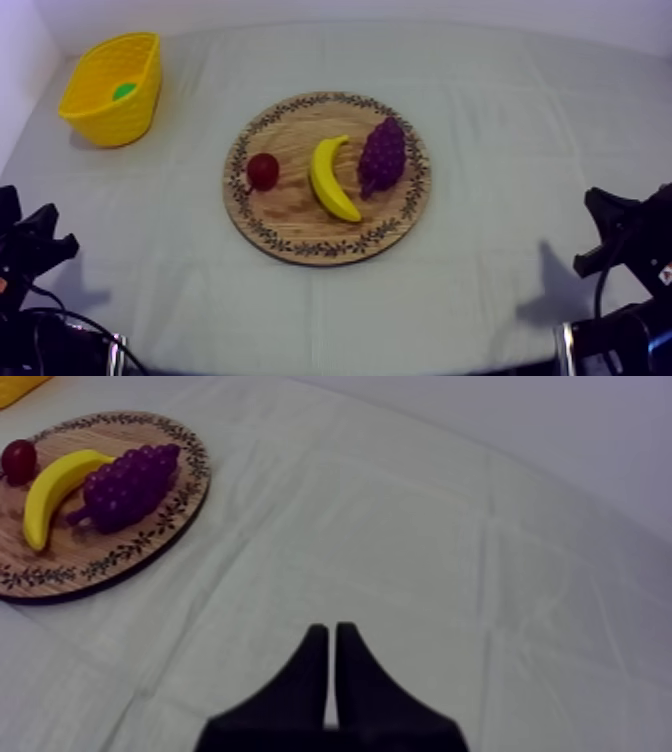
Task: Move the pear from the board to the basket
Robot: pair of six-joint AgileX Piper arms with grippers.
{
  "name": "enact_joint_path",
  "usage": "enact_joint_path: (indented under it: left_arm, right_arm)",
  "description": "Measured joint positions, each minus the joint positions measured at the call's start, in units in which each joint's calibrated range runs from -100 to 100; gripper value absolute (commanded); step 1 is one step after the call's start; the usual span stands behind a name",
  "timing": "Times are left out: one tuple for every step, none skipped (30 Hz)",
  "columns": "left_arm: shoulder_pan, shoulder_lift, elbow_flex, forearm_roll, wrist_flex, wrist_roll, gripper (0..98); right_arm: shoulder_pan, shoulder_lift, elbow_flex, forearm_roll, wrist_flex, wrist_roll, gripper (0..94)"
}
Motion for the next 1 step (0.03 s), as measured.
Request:
enact_joint_path:
  left_arm:
    - [0.0,0.0,0.0,0.0,0.0,0.0,0.0]
  right_arm:
    - [0.0,0.0,0.0,0.0,0.0,0.0,0.4]
